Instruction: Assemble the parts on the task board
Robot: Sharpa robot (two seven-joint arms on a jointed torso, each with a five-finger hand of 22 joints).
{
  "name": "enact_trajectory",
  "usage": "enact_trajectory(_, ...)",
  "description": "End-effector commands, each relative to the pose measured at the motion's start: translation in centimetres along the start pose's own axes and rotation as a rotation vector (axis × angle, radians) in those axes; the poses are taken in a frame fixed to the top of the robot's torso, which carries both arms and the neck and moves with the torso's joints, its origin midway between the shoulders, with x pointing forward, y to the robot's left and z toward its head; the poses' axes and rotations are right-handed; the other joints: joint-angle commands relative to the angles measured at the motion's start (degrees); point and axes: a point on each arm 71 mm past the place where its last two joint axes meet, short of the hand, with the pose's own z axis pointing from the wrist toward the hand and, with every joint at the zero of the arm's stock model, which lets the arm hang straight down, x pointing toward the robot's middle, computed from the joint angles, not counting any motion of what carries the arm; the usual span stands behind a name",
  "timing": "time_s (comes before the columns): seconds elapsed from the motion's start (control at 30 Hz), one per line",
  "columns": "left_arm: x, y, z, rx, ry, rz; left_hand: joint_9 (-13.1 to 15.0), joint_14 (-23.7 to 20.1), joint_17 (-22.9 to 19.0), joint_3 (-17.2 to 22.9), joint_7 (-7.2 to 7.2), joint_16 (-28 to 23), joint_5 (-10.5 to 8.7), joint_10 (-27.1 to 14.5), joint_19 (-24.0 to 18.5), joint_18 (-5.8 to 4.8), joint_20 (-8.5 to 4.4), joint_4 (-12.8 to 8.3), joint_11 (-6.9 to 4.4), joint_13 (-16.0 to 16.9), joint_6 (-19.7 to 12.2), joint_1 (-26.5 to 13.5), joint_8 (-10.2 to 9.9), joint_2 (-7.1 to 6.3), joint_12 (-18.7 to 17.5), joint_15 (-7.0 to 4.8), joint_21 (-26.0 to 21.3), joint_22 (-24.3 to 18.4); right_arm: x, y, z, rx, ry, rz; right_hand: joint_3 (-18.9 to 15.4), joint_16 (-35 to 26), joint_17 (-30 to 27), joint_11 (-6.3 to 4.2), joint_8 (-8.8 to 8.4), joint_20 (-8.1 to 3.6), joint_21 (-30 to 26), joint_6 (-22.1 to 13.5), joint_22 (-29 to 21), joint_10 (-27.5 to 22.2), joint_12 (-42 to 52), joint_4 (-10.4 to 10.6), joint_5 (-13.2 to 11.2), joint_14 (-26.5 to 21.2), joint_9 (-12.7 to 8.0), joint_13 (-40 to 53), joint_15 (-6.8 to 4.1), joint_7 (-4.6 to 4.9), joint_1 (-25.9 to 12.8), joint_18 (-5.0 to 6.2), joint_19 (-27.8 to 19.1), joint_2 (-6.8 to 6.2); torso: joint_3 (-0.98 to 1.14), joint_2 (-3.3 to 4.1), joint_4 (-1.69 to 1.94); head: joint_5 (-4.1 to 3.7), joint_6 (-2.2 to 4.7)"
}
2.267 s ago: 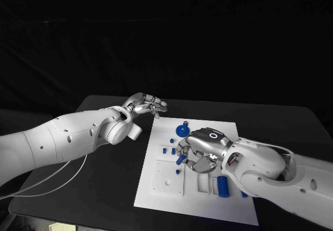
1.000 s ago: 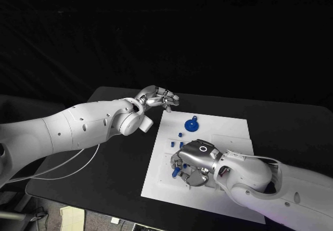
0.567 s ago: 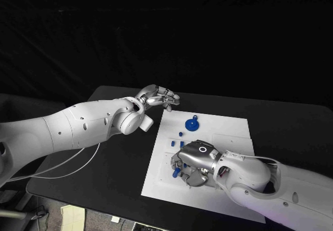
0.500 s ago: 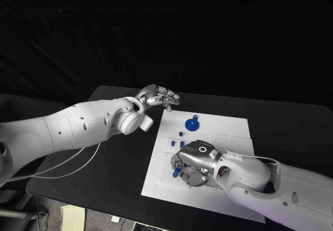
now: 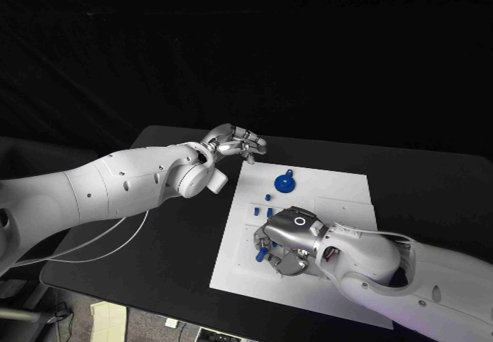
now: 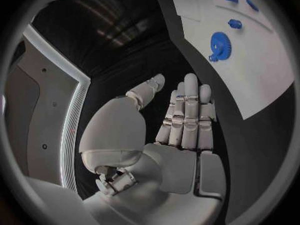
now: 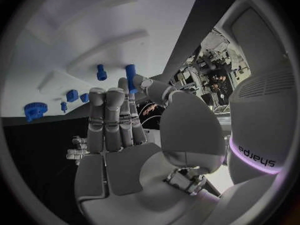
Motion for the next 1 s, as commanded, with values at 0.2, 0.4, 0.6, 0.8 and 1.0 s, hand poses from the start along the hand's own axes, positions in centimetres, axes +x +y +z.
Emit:
enact_trajectory(0.2, 0.2, -0.2, 0.0, 0.012, 0.013, -0.01, -0.1, 0.46, 0.13, -0.34, -0.07, -0.42, 0.27, -0.31, 0.32, 0.79, 0.07, -0.09, -0.07, -0.07, -0.3, 0.01, 0.22, 0.46, -0.08, 0.11, -0.22, 0.07, 0.2, 0.3, 0.3, -0.002, 0.035, -0.054, -0.11, 0.34, 0.04, 0.08, 0.27, -0.27, 0.34, 0.48, 1.03, 0.22, -0.09, -0.44, 0.19, -0.01, 1.33, 0.13, -0.41, 0.09, -0.06, 3.5, 0.3, 0.41, 0.01, 0.01, -0.01, -0.01, -0.17)
enact_trajectory(0.4, 0.3, -0.2, 0.1, 0.012, 0.014, -0.01, -0.1, 0.46, 0.16, -0.35, -0.07, -0.44, 0.27, -0.31, 0.33, 0.79, 0.07, -0.09, -0.06, -0.07, -0.31, 0.01, 0.22, 0.46, -0.07, 0.11, -0.24, 0.08, 0.3, 0.8, 0.7, -0.01, 0.048, -0.072, -0.13, 0.37, 0.06, 0.08, 0.27, -0.26, 0.36, 0.47, 1.04, 0.21, -0.1, -0.54, 0.19, -0.01, 1.35, 0.16, -0.41, 0.08, -0.1, 3.5, 0.27, 0.38, -0.02, -0.01, -0.01, -0.06, -0.2)
enact_trajectory(0.6, 0.3, -0.2, 0.1, 0.011, 0.015, -0.01, -0.1, 0.47, 0.2, -0.35, -0.07, -0.47, 0.27, -0.32, 0.33, 0.79, 0.08, -0.09, -0.06, -0.08, -0.32, 0.0, 0.23, 0.45, -0.07, 0.11, -0.25, 0.09, 0.3, 1.3, 0.9, -0.022, 0.055, -0.074, -0.16, 0.4, 0.07, 0.08, 0.28, -0.24, 0.39, 0.47, 1.05, 0.21, -0.11, -0.63, 0.19, -0.01, 1.38, 0.19, -0.41, 0.08, -0.15, 3.5, 0.24, 0.38, -0.03, 0.01, 0.05, -0.17, -0.28)
enact_trajectory(0.8, 0.3, -0.2, 0.1, 0.011, 0.016, -0.01, -0.11, 0.47, 0.24, -0.36, -0.07, -0.5, 0.27, -0.32, 0.34, 0.79, 0.08, -0.09, -0.06, -0.09, -0.33, 0.0, 0.24, 0.46, -0.07, 0.11, -0.27, 0.1, 0.5, 1.5, 1.1, -0.028, 0.068, -0.074, -0.2, 0.45, 0.1, 0.08, 0.28, -0.2, 0.44, 0.48, 1.06, 0.21, -0.12, -0.72, 0.19, -0.02, 1.42, 0.23, -0.41, 0.08, -0.25, 3.5, 0.2, 0.44, -0.02, 0.0, 0.04, -0.22, -0.38)
enact_trajectory(1.0, 0.3, -0.2, 0.1, 0.01, 0.015, -0.01, -0.11, 0.47, 0.28, -0.36, -0.08, -0.53, 0.27, -0.32, 0.35, 0.79, 0.08, -0.08, -0.06, -0.1, -0.33, 0.0, 0.25, 0.47, -0.07, 0.11, -0.28, 0.11, 0.8, 1.4, 1.1, -0.023, 0.082, -0.073, -0.24, 0.48, 0.11, 0.1, 0.26, -0.16, 0.48, 0.44, 1.06, 0.18, -0.16, -0.81, 0.19, -0.05, 1.45, 0.27, -0.4, 0.1, -0.39, 3.5, 0.15, 0.49, -0.01, 0.02, 0.03, -0.22, -0.41)
